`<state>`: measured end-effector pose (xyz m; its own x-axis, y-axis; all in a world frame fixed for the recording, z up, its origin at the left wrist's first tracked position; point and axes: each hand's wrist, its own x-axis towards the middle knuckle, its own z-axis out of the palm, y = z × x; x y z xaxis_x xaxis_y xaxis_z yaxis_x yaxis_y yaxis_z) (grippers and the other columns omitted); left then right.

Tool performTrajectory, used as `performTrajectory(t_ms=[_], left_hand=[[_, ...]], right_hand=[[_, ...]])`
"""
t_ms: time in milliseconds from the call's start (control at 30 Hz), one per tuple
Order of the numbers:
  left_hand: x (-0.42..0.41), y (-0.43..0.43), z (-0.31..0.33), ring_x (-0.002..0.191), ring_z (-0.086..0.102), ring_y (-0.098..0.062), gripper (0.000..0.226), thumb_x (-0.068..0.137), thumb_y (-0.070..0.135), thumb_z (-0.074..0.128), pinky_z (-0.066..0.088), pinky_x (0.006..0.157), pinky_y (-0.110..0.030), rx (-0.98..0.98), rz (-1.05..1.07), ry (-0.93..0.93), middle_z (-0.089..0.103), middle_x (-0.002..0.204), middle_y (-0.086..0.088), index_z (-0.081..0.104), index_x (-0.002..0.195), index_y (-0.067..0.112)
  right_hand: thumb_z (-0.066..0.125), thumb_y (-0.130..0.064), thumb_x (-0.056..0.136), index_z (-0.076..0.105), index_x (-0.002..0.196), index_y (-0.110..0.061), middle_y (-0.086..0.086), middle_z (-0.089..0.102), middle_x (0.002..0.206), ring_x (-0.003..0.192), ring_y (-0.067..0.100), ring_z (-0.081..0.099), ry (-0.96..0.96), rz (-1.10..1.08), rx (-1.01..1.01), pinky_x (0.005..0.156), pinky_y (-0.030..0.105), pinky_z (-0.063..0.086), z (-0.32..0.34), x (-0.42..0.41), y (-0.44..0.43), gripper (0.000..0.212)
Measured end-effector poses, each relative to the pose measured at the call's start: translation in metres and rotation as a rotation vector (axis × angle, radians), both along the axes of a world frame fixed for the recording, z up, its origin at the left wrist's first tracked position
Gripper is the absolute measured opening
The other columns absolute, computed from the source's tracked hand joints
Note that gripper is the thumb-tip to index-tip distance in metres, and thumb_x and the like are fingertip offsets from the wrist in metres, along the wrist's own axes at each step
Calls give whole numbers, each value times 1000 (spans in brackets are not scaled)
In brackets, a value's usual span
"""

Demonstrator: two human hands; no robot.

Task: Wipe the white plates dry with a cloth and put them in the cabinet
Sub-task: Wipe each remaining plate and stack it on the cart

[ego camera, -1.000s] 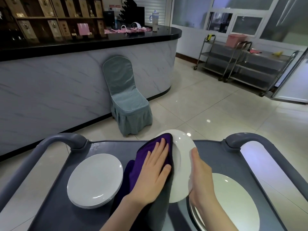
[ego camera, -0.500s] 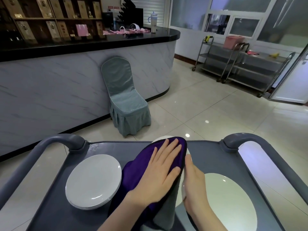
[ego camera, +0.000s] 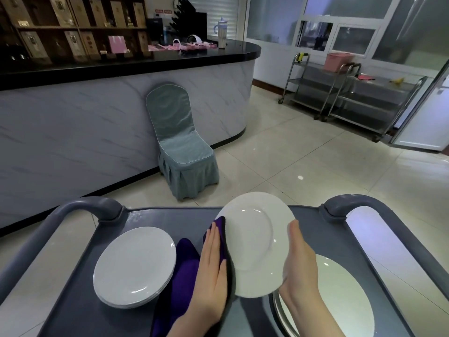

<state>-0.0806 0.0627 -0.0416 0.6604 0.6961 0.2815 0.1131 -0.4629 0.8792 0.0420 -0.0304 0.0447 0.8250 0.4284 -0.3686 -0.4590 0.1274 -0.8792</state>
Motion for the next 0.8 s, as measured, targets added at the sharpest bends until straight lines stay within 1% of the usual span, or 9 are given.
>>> performTrajectory(t_ms=[67, 133, 200, 267, 367, 500, 600, 700, 800], left_hand=[[0, -10, -1, 152, 1, -9, 65, 96, 33, 29, 4, 123, -30, 96, 13, 4, 8, 166, 6, 9, 156, 21], [3, -17, 1, 152, 2, -10, 71, 93, 30, 33, 6, 120, -37, 309, 17, 71, 14, 165, -6, 6, 158, 22], [10, -19, 9, 151, 4, -10, 76, 90, 28, 36, 9, 117, -41, 480, -45, 161, 11, 165, 4, 0, 158, 27], [18, -16, 21, 152, 0, -7, 76, 92, 26, 32, 5, 118, -43, 525, -105, 223, -2, 166, 14, -9, 156, 33], [28, -4, 45, 151, -8, -2, 64, 98, 29, 20, 0, 122, -38, 439, -181, 216, -10, 164, 19, -11, 154, 35], [39, 10, 66, 152, -6, -5, 56, 105, 20, 24, 0, 124, -33, 337, -257, 88, -1, 165, 17, 6, 157, 27], [45, 23, 64, 150, -3, 2, 54, 105, 20, 24, 3, 125, -38, 161, -274, 66, 4, 164, 20, 9, 156, 30], [47, 33, 55, 148, -1, 6, 52, 105, 28, 20, 4, 125, -41, 84, -241, 83, 7, 164, 21, 13, 157, 30], [42, 40, 43, 149, 3, 5, 54, 104, 28, 22, 9, 125, -43, 44, -193, 92, 9, 164, 20, 13, 157, 30]], right_hand=[[60, -56, 92, 73, 99, -20, -7, 79, 89, 75, 13, 76, 65, -51, 43, 66, 32, 56, -3, 1, 4, 38], [58, -56, 93, 70, 108, -18, -3, 79, 96, 83, 17, 76, 125, -67, 103, 72, 36, 55, -3, -1, 9, 42], [55, -55, 95, 69, 112, -16, 2, 78, 101, 88, 18, 76, 142, -31, 121, 73, 35, 56, -4, -8, 14, 45], [50, -55, 97, 71, 114, -18, 0, 78, 106, 95, 15, 75, 92, 42, 111, 73, 29, 57, -6, -17, 18, 46], [45, -54, 99, 73, 109, -25, -4, 78, 106, 97, 9, 73, -20, 103, 59, 83, 31, 52, -9, -25, 20, 42], [44, -61, 94, 75, 93, -37, -17, 77, 90, 84, 0, 72, -189, 110, -94, 75, 24, 53, -9, -35, 22, 39], [47, -64, 84, 76, 84, -31, -14, 77, 80, 76, 1, 71, -312, 106, -155, 62, 16, 52, -10, -40, 18, 44], [50, -50, 98, 75, 81, -24, -7, 76, 74, 76, 11, 72, -254, 79, -192, 65, 25, 52, -10, -36, 15, 39], [51, -44, 99, 72, 76, -11, -2, 75, 74, 64, 13, 68, -187, 92, -161, 64, 30, 49, -6, -30, 10, 47]])
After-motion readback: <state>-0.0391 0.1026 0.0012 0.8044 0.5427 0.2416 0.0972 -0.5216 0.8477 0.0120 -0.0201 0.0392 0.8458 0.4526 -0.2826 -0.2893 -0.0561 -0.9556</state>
